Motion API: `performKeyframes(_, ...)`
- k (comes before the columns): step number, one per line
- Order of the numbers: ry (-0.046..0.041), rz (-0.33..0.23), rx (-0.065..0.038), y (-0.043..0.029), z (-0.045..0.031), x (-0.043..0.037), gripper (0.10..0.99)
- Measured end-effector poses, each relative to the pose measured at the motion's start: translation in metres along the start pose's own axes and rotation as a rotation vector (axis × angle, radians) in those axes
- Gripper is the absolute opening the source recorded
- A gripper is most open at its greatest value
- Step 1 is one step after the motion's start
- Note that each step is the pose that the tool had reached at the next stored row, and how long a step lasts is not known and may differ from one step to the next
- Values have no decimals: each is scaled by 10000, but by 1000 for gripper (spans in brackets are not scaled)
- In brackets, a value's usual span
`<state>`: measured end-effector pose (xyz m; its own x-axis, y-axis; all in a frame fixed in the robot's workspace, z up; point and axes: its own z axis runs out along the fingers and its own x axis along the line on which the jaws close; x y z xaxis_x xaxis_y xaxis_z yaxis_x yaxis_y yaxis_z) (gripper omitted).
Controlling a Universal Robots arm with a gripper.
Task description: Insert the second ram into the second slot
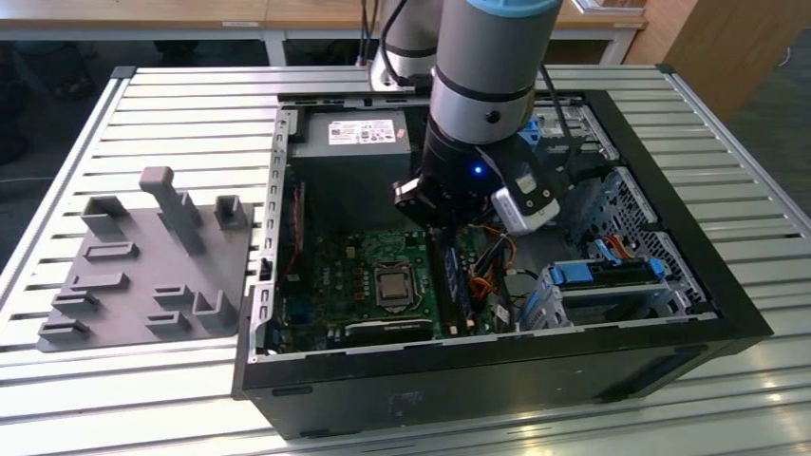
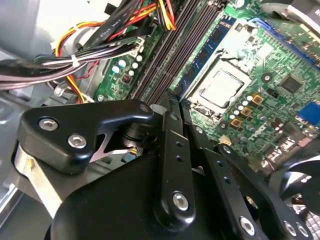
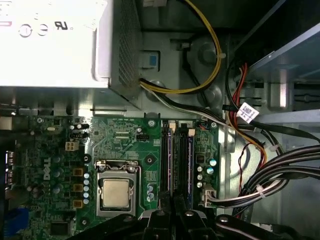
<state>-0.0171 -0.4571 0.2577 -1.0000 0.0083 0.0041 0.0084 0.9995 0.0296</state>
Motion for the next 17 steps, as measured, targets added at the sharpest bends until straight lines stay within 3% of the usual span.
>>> performKeyframes(5, -4, 136, -1, -4, 92, 0, 137)
performKeyframes(9, -5, 135, -1, -53, 116, -1, 137)
performKeyframes(17, -4, 135, -16, -59, 162, -1, 137)
